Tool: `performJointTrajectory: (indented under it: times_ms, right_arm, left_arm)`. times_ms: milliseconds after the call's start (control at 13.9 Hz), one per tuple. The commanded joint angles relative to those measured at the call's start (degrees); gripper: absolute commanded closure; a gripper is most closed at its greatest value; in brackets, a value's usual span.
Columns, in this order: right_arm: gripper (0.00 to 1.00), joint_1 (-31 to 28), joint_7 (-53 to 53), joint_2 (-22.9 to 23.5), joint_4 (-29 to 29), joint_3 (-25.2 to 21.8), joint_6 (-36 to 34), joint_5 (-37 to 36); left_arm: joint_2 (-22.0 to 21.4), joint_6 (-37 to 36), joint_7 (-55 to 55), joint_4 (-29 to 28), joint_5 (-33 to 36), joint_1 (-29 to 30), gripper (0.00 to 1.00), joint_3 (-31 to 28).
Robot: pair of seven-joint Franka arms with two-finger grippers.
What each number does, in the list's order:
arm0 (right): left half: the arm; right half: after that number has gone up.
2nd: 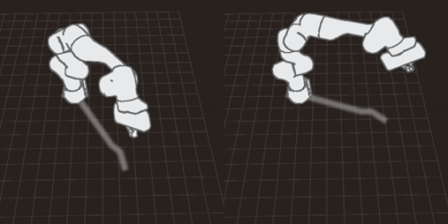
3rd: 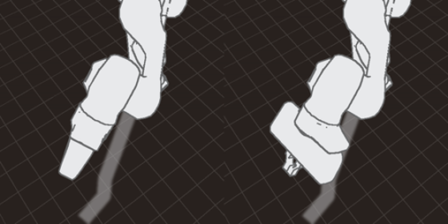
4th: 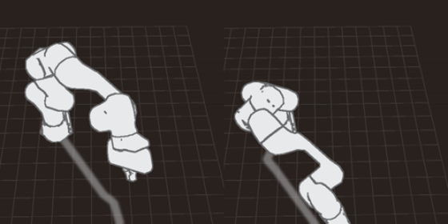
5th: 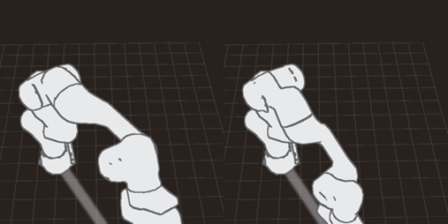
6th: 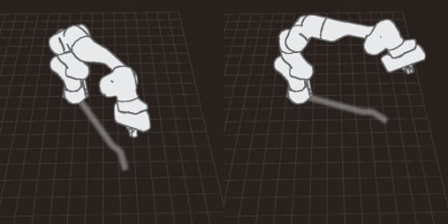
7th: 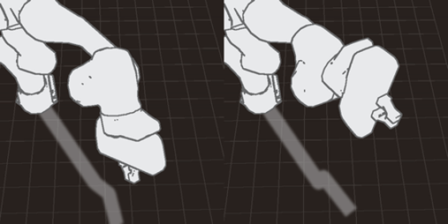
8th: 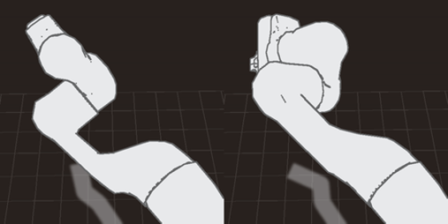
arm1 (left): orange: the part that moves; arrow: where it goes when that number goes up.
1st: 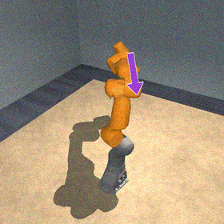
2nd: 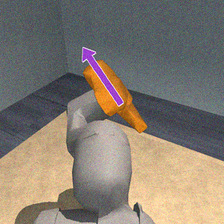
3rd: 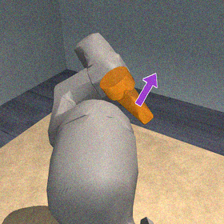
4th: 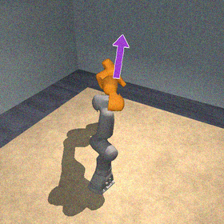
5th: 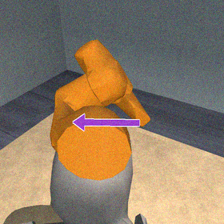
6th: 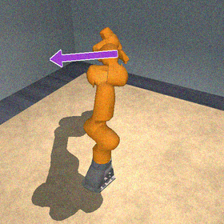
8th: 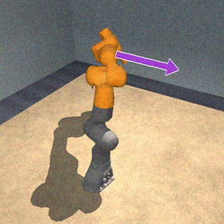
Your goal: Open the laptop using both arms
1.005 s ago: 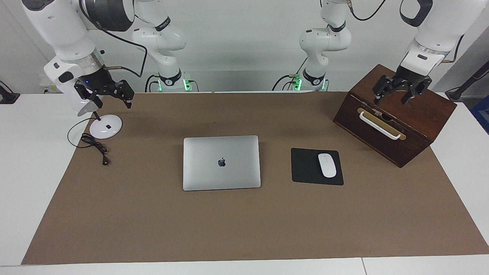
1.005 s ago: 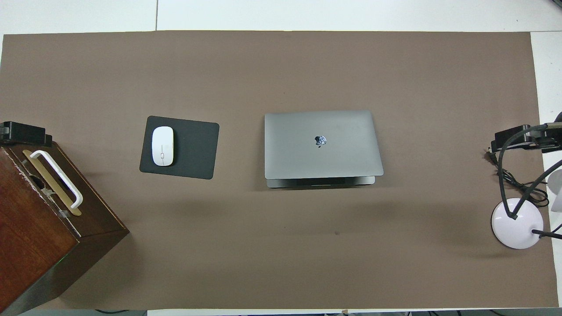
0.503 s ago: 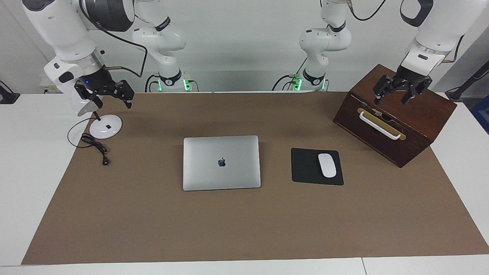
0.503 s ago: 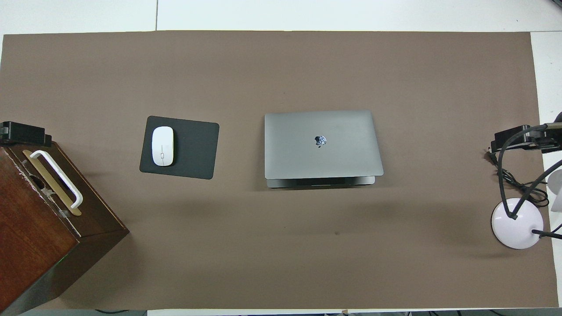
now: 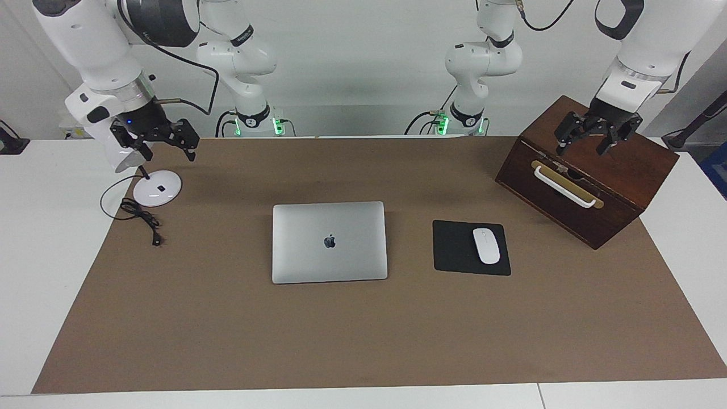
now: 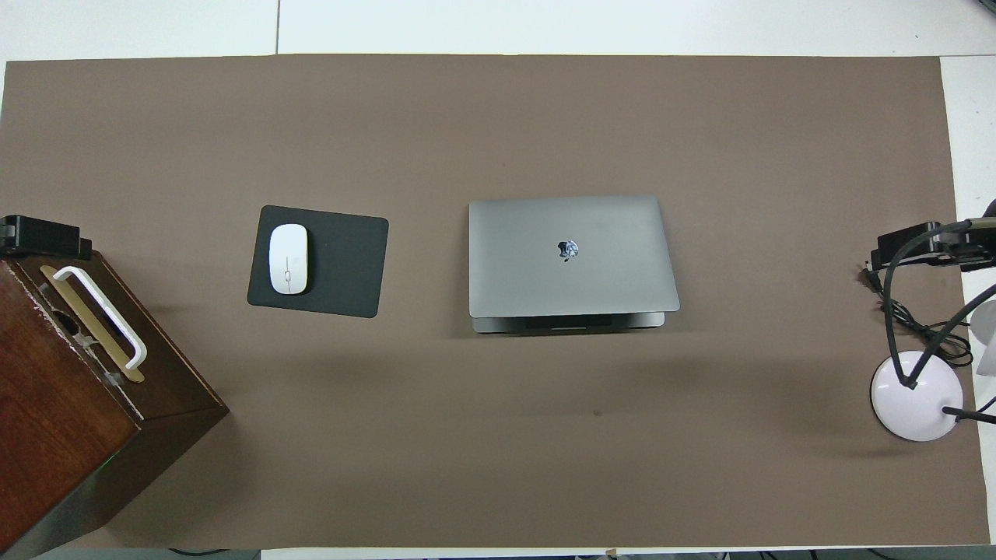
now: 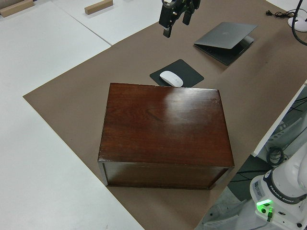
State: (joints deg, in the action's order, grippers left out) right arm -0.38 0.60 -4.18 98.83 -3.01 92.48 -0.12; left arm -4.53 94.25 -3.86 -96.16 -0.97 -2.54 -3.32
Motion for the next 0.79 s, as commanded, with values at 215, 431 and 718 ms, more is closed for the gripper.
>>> performJointTrajectory:
  times_ms: [215,431,718]
  right_arm:
    - [0.00,-0.6,1.3,-1.6,1.9,0.0,1.5,-0.1]
    - [0.00,-0.6,1.4,-1.6,1.9,-0.1,1.5,-0.1]
    - [0.00,-0.6,1.4,-1.6,1.9,-0.1,1.5,-0.1]
  left_arm:
    - [-0.5,-1.6,0.5,0.8,-0.4,-0.8,0.00,0.6]
    - [-0.6,-1.9,0.5,0.7,-0.4,-0.8,0.00,0.6]
    - [-1.3,-2.1,3.8,-0.6,-0.3,-0.8,0.00,0.6]
